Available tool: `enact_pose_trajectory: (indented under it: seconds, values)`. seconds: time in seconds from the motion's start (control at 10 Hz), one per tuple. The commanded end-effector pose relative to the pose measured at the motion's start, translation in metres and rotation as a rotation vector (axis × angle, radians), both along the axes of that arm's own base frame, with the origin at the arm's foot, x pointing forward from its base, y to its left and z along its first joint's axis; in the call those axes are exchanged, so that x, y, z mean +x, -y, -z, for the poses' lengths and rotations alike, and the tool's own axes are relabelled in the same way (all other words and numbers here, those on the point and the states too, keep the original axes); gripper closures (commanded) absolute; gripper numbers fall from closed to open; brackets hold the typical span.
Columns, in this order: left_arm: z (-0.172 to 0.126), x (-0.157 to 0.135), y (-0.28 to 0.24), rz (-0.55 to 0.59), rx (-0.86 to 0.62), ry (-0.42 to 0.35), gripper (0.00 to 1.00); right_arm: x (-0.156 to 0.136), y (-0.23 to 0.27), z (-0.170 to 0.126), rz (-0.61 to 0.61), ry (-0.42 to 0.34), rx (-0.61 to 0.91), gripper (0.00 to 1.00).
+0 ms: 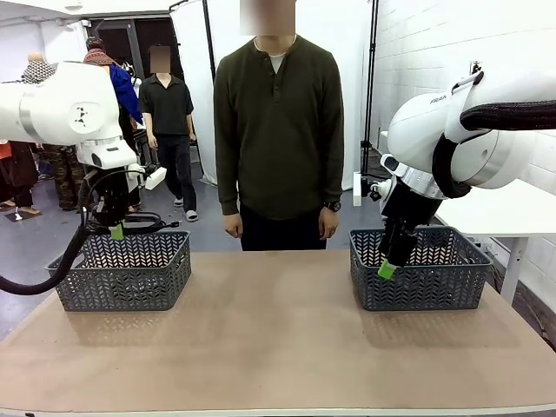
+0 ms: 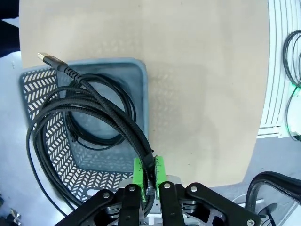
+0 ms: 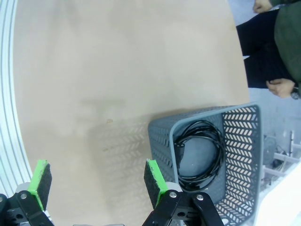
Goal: Organize the cables according to human instructions.
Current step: Pick up a bundle of cables and place it in the basket indicated by the human.
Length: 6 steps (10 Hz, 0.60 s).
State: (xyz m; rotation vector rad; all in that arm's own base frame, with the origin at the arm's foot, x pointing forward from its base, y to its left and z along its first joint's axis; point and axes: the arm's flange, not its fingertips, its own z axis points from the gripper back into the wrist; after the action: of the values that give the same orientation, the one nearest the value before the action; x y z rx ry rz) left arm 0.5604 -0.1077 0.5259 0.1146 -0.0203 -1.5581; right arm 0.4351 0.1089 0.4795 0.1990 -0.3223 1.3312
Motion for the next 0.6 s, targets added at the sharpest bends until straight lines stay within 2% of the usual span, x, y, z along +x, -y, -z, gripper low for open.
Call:
enact_pose_trajectory:
  seconds: [0.0, 0.5]
  values:
    - [0.013, -0.004, -0.01, 0.04, -0.023, 0.024, 1.0, 0.003, -0.002, 0.0, 0.012, 0.002, -0.008, 0.0]
    - [0.048, 0.013, -0.028, 0.033, -0.019, 0.033, 1.0, 0.003, -0.002, 0.0, 0.012, 0.002, -0.008, 0.0]
